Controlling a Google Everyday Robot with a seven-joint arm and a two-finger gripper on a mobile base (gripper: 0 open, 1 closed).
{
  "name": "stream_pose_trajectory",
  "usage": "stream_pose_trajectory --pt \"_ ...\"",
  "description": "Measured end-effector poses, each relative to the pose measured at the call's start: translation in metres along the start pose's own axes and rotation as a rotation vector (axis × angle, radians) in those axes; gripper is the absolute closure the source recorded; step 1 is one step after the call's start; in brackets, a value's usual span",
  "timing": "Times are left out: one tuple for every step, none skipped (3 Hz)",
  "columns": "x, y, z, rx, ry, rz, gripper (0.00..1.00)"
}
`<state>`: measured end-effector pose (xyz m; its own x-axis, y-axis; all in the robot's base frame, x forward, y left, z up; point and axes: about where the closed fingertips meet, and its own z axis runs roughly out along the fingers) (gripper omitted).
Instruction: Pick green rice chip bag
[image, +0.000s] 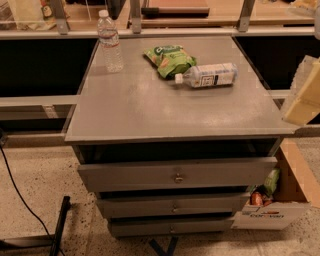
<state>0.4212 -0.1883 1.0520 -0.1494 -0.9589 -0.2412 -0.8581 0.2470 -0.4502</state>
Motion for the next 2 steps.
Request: stream_pose_trajectory --pt "0.0 0.0 0.0 0.0 0.0 0.0 0.0" --pt "-0.001 -0.012 0.0 0.034 -0.006 0.033 0.0"
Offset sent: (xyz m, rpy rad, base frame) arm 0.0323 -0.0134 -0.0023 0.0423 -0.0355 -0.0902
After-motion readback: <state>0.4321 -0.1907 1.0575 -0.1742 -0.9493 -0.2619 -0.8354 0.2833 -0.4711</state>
